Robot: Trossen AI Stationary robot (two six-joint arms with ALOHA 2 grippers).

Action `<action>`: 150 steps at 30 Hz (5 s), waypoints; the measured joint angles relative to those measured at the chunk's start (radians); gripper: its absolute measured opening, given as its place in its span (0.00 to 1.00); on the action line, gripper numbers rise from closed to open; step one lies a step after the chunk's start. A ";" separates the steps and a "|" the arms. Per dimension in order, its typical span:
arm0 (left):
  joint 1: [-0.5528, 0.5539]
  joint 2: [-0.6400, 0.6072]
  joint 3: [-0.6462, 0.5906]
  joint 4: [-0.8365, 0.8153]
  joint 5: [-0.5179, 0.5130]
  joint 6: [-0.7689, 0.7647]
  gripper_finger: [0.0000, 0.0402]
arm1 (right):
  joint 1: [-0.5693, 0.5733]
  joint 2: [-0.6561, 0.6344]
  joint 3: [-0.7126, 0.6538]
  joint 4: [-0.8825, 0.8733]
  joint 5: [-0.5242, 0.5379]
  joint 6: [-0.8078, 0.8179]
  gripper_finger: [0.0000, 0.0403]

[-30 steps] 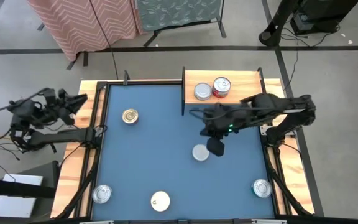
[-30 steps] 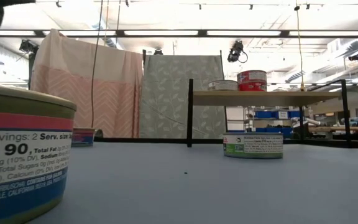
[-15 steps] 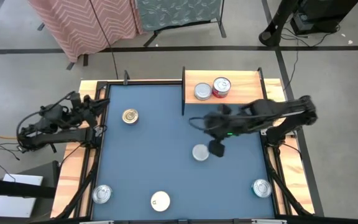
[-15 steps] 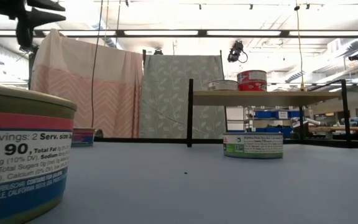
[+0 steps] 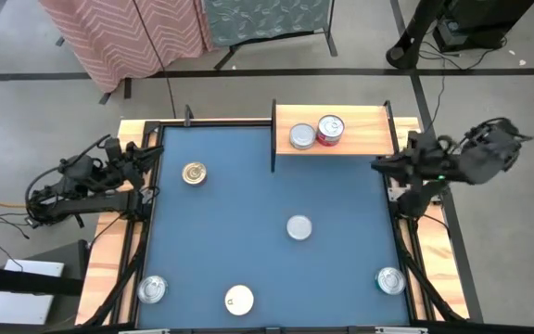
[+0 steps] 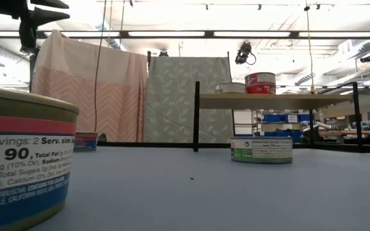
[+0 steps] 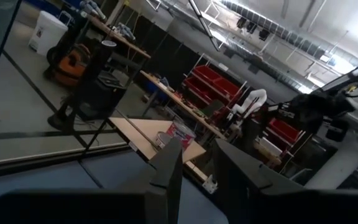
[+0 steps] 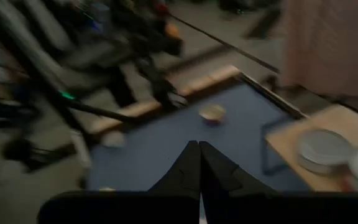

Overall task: Stack canned seafood by type on shelf
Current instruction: Stack the green tuna can on top of the white tuna can on the shelf

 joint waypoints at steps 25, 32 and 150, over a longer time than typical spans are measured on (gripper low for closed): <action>0.000 0.000 0.000 0.030 0.082 -0.045 0.24 | -0.031 -0.314 -1.003 0.771 -0.616 0.234 0.02; 0.000 0.000 0.000 0.028 0.085 0.001 0.24 | -0.142 -0.149 -1.008 0.815 -0.868 0.247 0.02; -0.001 0.008 0.001 0.022 0.256 0.103 0.24 | -0.228 0.753 -0.596 0.518 -0.550 -0.012 0.01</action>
